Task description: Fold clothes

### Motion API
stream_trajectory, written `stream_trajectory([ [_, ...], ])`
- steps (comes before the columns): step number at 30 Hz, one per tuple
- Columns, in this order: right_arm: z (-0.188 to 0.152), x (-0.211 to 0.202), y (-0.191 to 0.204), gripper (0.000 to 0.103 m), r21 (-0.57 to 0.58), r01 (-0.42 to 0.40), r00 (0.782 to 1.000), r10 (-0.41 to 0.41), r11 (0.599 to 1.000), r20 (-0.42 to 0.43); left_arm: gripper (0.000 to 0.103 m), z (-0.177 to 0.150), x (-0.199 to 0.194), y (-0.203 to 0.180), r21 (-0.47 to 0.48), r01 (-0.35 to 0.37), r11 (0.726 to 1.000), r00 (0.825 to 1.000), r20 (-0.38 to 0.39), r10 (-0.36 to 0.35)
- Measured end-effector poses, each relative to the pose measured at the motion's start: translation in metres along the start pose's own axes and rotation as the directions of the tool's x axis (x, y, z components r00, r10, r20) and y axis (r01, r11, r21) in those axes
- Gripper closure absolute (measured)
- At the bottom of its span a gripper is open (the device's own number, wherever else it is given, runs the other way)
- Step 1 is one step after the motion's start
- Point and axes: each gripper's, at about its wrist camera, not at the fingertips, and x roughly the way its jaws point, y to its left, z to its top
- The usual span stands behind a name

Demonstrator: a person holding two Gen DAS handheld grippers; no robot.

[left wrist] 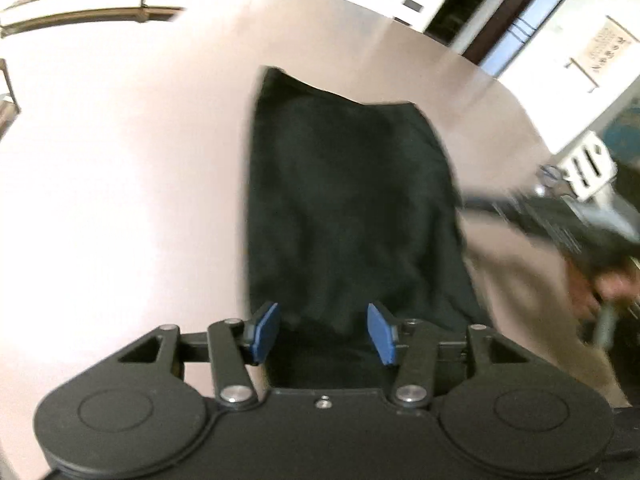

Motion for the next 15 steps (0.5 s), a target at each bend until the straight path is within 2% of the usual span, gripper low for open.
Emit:
stream_trajectory([
  [2, -0.009, -0.007, 0.019, 0.094, -0.034, -0.033, 0.999, 0.032, 0.999, -0.024, 0.055, 0.005, -0.003, 0.002, 0.022, 0.002, 1.0, 1.0, 0.016, -0.002],
  [4, -0.02, -0.011, 0.033, 0.094, -0.051, -0.056, 0.998, 0.054, 0.997, -0.042, 0.055, 0.007, -0.005, -0.001, 0.043, 0.036, 0.998, 0.999, 0.021, -0.037],
  [8, -0.035, -0.012, 0.05, 0.094, -0.026, -0.069, 0.994, 0.067, 0.997, -0.085, 0.055, 0.002, 0.006, -0.02, 0.13, 0.089, 0.988, 0.996, -0.027, -0.086],
  [12, -0.05, -0.011, 0.062, 0.097, -0.037, -0.002, 0.995, -0.002, 0.999, -0.104, 0.055, -0.008, 0.023, -0.028, 0.166, 0.073, 0.983, 0.995, -0.08, -0.06],
  [15, -0.052, -0.015, 0.062, 0.097, -0.014, 0.01, 0.995, -0.011, 1.0, -0.1, 0.055, -0.012, 0.025, -0.031, 0.197, 0.07, 0.978, 0.996, -0.072, -0.057],
])
